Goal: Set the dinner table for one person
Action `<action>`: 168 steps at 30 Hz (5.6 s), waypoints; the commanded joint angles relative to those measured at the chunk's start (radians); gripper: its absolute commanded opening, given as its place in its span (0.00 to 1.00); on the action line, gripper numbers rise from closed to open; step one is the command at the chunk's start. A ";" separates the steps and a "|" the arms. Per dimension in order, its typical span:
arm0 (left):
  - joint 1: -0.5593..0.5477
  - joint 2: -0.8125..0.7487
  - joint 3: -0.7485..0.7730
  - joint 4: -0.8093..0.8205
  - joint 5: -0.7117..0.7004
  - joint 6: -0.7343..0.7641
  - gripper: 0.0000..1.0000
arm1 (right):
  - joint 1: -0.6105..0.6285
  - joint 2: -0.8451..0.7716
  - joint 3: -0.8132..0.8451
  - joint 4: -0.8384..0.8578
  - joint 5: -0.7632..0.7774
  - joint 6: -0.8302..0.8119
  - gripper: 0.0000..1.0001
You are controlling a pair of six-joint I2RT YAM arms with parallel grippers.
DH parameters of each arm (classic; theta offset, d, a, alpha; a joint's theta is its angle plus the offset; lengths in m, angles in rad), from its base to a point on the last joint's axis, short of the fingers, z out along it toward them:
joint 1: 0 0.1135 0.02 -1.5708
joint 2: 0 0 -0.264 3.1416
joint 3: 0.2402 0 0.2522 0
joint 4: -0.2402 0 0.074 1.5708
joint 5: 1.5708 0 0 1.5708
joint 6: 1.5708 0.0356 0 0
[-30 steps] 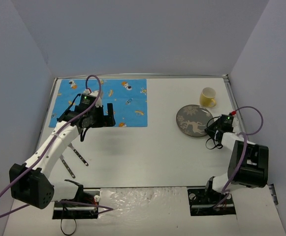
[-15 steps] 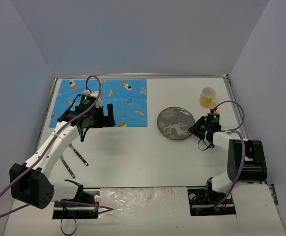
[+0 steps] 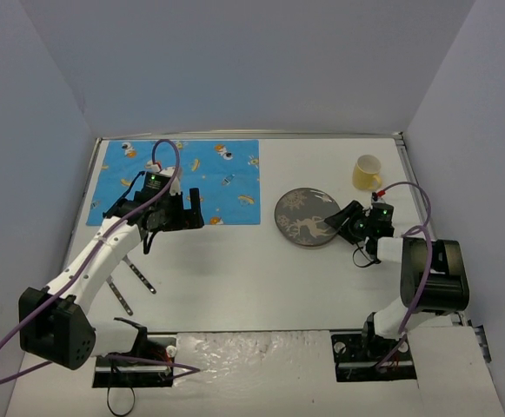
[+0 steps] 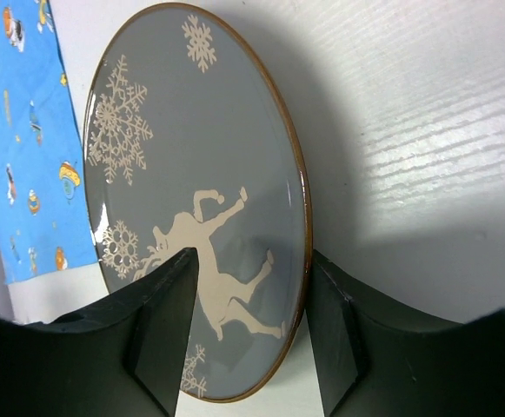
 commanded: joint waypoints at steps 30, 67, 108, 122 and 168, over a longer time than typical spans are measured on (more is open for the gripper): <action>-0.017 -0.019 -0.114 0.394 0.246 -0.249 0.95 | -0.035 -0.140 -0.055 0.334 -0.292 0.273 0.00; -0.235 0.330 0.072 0.883 0.205 -0.527 0.64 | 0.087 -0.261 0.002 0.550 -0.274 0.567 0.00; -0.183 0.222 -0.027 0.974 0.244 -0.522 0.00 | 0.134 -0.370 0.118 -0.019 -0.162 0.148 0.93; 0.228 0.045 -0.172 1.046 0.359 -0.604 0.00 | 0.131 -0.473 0.168 -0.331 -0.061 -0.094 1.00; 0.543 0.747 0.061 1.430 0.508 -0.815 0.00 | 0.107 -0.458 0.144 -0.343 -0.162 -0.163 1.00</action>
